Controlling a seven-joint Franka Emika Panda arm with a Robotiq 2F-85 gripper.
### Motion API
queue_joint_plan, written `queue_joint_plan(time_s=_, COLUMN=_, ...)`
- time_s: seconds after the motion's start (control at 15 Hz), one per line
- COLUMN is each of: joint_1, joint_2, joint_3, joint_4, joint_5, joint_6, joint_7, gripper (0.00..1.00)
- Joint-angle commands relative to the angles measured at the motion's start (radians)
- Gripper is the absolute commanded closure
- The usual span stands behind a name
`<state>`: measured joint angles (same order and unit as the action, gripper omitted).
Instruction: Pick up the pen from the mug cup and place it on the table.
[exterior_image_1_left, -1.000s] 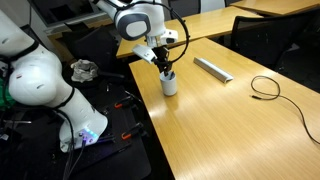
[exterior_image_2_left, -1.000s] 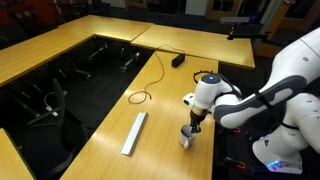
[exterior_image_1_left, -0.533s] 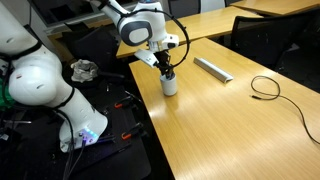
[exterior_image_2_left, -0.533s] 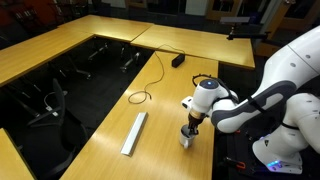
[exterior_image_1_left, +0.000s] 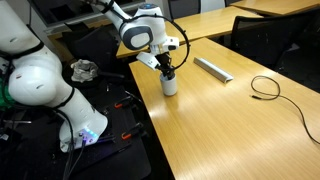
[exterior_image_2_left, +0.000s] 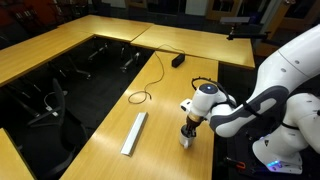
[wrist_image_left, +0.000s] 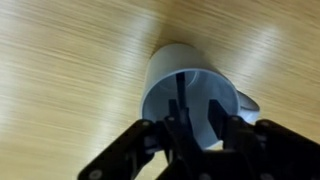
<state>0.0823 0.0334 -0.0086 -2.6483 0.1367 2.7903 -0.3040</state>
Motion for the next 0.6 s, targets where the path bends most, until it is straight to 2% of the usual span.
queue_joint_plan(time_s=0.0, joint_1=-0.021, joint_2=0.028, joint_3=0.033, joint_4=-0.004, joint_5=0.026, joint_6=0.084, joint_7=-0.019, gripper=0.63)
queue_joint_plan(time_s=0.2, joint_1=-0.029, joint_2=0.047, joint_3=0.043, joint_4=-0.011, joint_5=-0.004, joint_6=0.158, joint_7=-0.003, gripper=0.65)
queue_joint_plan(time_s=0.33, joint_1=-0.037, joint_2=0.057, joint_3=0.055, joint_4=-0.014, joint_5=0.004, joint_6=0.180, joint_7=-0.009, gripper=0.73)
queue_joint_plan(time_s=0.4, joint_1=-0.041, joint_2=0.059, joint_3=0.060, joint_4=-0.016, joint_5=0.009, joint_6=0.188, joint_7=-0.014, gripper=0.78)
queue_joint_plan(time_s=0.53, joint_1=-0.051, joint_2=0.062, joint_3=0.074, joint_4=-0.018, joint_5=0.015, joint_6=0.198, joint_7=-0.024, gripper=0.97)
